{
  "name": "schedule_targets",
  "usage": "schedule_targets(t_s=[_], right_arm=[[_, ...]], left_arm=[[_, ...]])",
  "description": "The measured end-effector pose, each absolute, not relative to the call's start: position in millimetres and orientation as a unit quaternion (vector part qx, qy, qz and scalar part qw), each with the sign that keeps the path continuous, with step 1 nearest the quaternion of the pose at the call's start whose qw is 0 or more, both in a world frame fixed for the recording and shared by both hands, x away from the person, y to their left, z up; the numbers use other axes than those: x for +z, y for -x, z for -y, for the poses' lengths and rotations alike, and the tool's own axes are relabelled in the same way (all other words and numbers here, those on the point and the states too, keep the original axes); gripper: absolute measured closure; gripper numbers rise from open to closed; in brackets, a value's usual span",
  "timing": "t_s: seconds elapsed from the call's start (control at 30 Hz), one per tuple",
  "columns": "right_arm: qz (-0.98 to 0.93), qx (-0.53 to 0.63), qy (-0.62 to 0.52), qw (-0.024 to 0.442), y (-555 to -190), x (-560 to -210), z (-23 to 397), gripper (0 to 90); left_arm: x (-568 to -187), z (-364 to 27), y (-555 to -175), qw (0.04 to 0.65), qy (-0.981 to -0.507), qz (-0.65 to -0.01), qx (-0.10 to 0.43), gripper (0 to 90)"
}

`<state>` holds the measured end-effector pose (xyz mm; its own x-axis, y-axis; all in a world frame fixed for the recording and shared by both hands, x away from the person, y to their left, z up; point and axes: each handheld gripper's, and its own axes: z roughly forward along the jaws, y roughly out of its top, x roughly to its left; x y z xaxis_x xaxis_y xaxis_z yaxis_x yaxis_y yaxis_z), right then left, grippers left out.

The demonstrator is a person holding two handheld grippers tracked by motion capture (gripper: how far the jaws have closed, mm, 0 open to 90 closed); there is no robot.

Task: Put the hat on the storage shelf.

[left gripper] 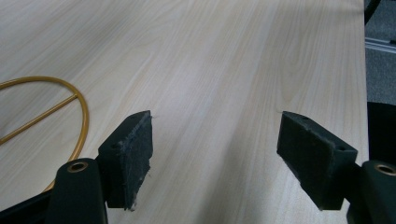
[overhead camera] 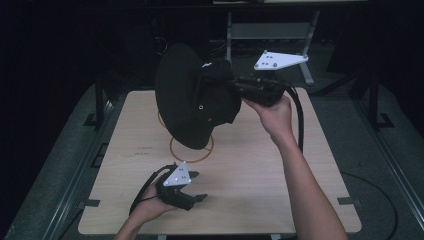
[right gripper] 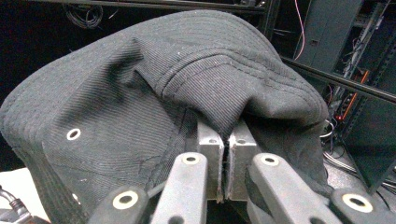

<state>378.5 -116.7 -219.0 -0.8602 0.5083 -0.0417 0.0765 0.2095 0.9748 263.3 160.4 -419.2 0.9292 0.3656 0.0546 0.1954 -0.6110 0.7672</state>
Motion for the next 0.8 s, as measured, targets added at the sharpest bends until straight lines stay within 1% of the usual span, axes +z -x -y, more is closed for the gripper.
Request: schedule_targets(t_s=[0.4, 0.8], right_arm=[[-0.766, 0.589, -0.190, 0.171, -390.5, -216.2, 89.5, 86.6], [-0.774, 0.580, -0.188, 0.171, -400.1, -212.8, 68.6, 86.4]], left_arm=[[-418.6, -161.1, -262.9, 0.422, -0.887, -0.159, 0.100, 26.2], [-419.1, -158.7, -262.6, 0.411, -0.893, -0.151, 0.101, 26.2]])
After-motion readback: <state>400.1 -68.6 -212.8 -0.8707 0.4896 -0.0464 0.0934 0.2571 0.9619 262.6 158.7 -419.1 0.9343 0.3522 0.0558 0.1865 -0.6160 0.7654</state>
